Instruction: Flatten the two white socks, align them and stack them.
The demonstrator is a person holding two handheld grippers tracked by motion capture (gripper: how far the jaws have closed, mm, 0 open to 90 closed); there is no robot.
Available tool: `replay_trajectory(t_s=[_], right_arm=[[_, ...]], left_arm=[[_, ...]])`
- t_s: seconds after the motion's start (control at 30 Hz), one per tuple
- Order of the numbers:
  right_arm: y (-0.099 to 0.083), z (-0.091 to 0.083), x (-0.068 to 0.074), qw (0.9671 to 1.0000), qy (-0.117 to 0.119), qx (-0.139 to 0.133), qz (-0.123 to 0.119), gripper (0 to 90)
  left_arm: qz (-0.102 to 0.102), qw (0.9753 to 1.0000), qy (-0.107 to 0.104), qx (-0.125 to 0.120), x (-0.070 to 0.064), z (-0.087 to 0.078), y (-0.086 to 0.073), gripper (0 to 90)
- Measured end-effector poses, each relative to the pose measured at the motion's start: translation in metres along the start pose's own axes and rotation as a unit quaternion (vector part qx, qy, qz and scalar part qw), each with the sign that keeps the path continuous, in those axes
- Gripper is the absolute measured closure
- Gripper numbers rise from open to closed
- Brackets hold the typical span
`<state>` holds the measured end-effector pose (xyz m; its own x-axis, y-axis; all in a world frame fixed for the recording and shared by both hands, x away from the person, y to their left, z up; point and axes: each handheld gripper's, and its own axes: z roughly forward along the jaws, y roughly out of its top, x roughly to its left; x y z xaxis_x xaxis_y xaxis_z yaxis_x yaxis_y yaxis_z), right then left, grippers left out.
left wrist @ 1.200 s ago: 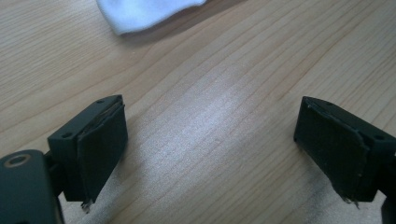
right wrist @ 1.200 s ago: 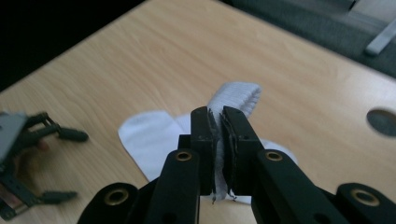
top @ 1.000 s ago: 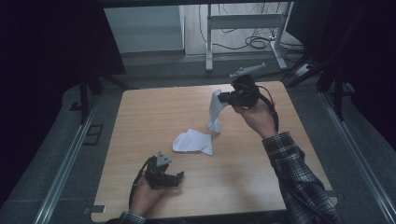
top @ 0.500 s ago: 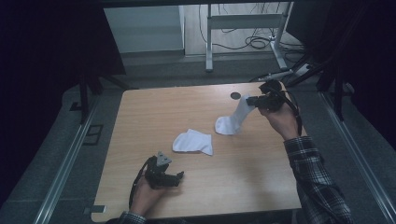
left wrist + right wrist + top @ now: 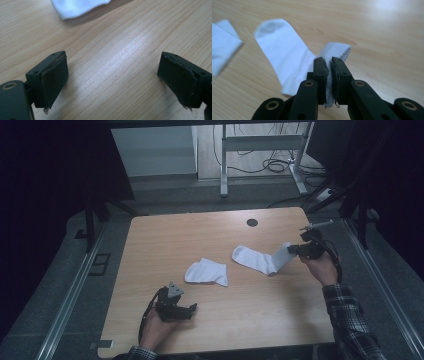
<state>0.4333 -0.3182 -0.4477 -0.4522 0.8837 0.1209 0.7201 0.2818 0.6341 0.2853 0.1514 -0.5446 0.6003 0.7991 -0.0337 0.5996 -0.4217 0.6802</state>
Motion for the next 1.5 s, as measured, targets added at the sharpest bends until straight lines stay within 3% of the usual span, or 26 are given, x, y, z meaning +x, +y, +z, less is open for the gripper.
replay_trajectory(t_s=[0.03, 0.1, 0.27, 0.4, 0.5, 0.8, 0.97, 1.1, 1.3, 1.5], right_arm=[[-0.013, 0.004, -0.01, 0.9999, -0.002, 0.006, 0.011, 81.0], [-0.018, 0.005, -0.013, 0.9999, -0.003, 0.007, 0.015, 81.0], [-0.052, 0.015, -0.031, 0.9989, 0.009, 0.005, 0.045, 80.9], [-0.071, 0.022, -0.036, 0.9989, 0.003, 0.007, 0.046, 80.4], [-0.08, 0.026, -0.035, 0.9995, -0.007, 0.003, 0.031, 78.9], [-0.084, 0.021, -0.036, 0.9994, -0.007, -0.015, 0.03, 63.0], [-0.083, 0.011, -0.037, 0.999, -0.014, -0.038, 0.02, 55.4], [-0.085, 0.008, -0.038, 0.9988, -0.029, -0.037, 0.011, 52.5], [-0.09, 0.011, -0.04, 0.9989, -0.036, -0.025, 0.017, 51.8], [-0.089, 0.011, -0.036, 0.9984, -0.04, -0.034, 0.022, 50.2]], left_arm=[[0.0, 1.0, 0.0, 0.0, 0.0, 0.0, 0.0, 10.0], [0.001, 1.0, -0.001, 0.0, 0.0, 0.0, 0.0, 10.0], [0.001, 1.0, -0.002, 0.0, 0.001, 0.001, 0.001, 10.0], [0.002, 1.0, -0.002, 0.0, 0.001, 0.001, 0.001, 10.0], [0.002, 1.0, -0.002, 0.0, 0.001, 0.001, 0.001, 10.0], [0.007, 1.0, -0.005, 0.002, 0.002, 0.001, 0.002, 10.0], [0.02, 0.9992, -0.02, 0.028, 0.004, 0.0, 0.007, 10.0], [0.025, 0.9987, -0.026, 0.035, 0.006, 0.001, 0.015, 19.2], [0.028, 0.9994, -0.018, 0.01, 0.006, 0.002, 0.038, 31.5], [0.033, 0.9992, -0.018, -0.016, 0.004, 0.02, 0.075, 45.1]])
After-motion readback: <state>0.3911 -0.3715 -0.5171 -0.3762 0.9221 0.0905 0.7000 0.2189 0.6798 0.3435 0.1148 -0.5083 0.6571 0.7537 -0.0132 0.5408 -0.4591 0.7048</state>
